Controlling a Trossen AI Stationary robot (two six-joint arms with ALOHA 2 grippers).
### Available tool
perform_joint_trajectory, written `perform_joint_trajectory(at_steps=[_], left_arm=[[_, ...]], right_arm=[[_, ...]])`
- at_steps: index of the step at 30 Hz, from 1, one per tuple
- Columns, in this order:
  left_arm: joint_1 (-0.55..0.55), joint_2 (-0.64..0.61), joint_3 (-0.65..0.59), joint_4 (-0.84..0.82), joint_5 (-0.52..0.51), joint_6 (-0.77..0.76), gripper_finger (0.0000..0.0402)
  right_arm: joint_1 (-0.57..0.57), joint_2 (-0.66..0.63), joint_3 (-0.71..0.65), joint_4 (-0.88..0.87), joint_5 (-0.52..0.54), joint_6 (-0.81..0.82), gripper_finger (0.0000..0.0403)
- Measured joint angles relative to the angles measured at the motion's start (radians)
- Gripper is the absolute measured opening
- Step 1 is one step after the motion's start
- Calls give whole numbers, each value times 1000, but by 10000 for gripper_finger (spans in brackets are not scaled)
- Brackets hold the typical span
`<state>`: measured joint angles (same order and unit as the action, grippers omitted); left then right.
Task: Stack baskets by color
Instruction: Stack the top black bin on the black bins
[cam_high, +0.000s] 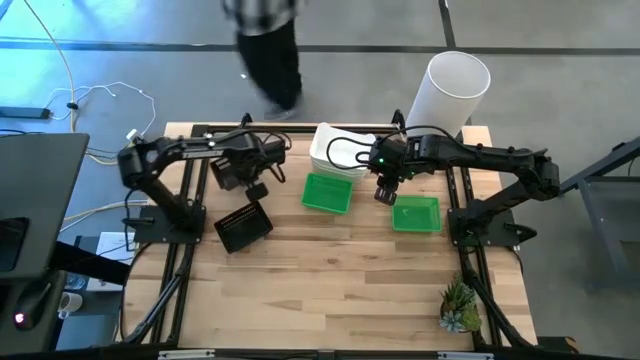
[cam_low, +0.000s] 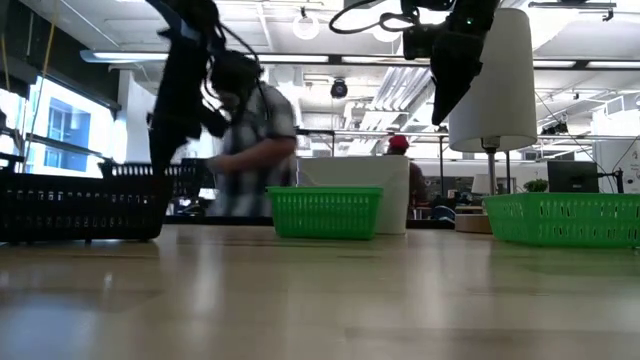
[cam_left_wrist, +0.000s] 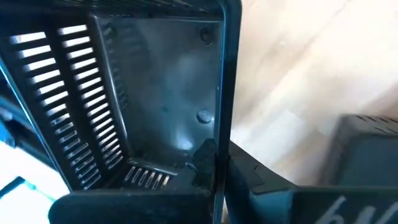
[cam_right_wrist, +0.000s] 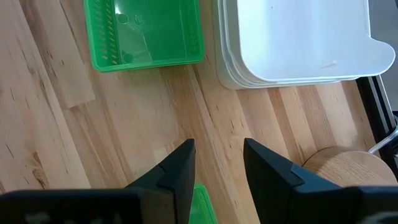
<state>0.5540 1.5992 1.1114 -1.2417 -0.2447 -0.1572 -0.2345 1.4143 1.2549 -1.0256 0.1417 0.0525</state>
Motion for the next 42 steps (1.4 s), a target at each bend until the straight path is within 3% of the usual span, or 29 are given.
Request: perform_joint_trajectory(at_steps=[9,16,30,42], left_arm=[[-196,-196,1,-104,75,-299,0],[-378,-263,38,-102,149,-491,0],[-679,-263,126,-101,168,-789,0],[-749,-136,126,-110,159,-827,0]], right_arm=[[0,0,0,0,8,28,122],[0,0,0,0,8,27,122],[0,0,0,0,6,26,122],[0,0,0,0,3,30,122]])
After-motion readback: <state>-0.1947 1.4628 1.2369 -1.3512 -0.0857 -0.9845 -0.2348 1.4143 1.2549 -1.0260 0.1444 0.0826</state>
